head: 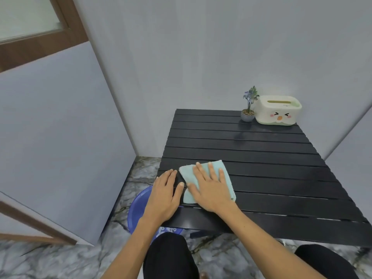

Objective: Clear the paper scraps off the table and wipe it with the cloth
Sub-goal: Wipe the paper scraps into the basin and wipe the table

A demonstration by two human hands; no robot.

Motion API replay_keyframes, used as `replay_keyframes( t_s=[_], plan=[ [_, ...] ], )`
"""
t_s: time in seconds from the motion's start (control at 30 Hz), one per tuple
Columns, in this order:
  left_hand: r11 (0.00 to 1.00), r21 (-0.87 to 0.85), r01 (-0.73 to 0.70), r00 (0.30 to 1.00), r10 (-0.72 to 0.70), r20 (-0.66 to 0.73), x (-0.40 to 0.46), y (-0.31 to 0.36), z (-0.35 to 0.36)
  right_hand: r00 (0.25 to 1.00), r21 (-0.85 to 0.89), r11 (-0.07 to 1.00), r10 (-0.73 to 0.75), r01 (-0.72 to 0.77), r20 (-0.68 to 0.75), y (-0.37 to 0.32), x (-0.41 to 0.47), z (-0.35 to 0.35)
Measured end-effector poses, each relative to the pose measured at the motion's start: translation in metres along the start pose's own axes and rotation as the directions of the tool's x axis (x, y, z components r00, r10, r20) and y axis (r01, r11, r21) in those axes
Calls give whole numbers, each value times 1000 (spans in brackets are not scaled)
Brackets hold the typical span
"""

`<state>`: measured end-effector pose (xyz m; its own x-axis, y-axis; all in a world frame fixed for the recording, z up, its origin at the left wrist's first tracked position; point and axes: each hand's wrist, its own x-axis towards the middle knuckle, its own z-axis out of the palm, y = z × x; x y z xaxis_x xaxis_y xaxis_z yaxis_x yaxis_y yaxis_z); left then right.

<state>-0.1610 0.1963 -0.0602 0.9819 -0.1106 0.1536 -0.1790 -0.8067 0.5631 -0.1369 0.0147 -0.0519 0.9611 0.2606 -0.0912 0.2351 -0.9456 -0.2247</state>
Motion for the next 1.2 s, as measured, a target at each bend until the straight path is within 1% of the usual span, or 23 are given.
replay_keyframes(
  t_s=[0.1,0.2,0.33,0.47,0.53,0.6,0.67,0.8,0.87,0.93,1.0,1.2],
  plan=[
    [1000,-2,-4,1000,4,-2,0,0,0,995,-1,995,-98,98,22,14,-17,-2],
    [1000,9,-5,1000,5,3,1,-1,0,996,-25,996,-89,89,10,38,-37,-4],
    [999,31,-11,1000,11,-5,1,0,1,997,-32,997,70,-71,-31,75,-50,-11],
    [997,71,-22,1000,24,-16,0,1,2,969,21,969,245,-245,-36,99,-36,-18],
    [997,79,-26,999,27,-19,1,0,2,952,41,953,303,-301,-51,98,-22,-17],
    [995,99,-34,999,36,-16,1,1,4,944,46,945,325,-323,-51,92,-8,-15],
    [993,115,-40,999,41,-10,2,4,6,959,39,959,281,-280,-41,86,1,-14],
    [994,106,-27,1000,27,1,8,18,16,996,8,996,84,-84,-24,86,-7,-12],
    [996,81,-33,999,33,3,12,28,21,1000,17,1000,-6,6,-9,88,-21,-10],
    [996,69,-54,999,53,12,15,39,26,999,24,999,-49,49,-11,91,-39,-9],
    [994,68,-81,996,80,26,17,49,32,999,4,999,-33,33,-36,95,-59,-8],
    [983,108,-152,987,146,60,21,78,54,991,-47,993,100,-105,-89,120,-107,-8]
  ],
)
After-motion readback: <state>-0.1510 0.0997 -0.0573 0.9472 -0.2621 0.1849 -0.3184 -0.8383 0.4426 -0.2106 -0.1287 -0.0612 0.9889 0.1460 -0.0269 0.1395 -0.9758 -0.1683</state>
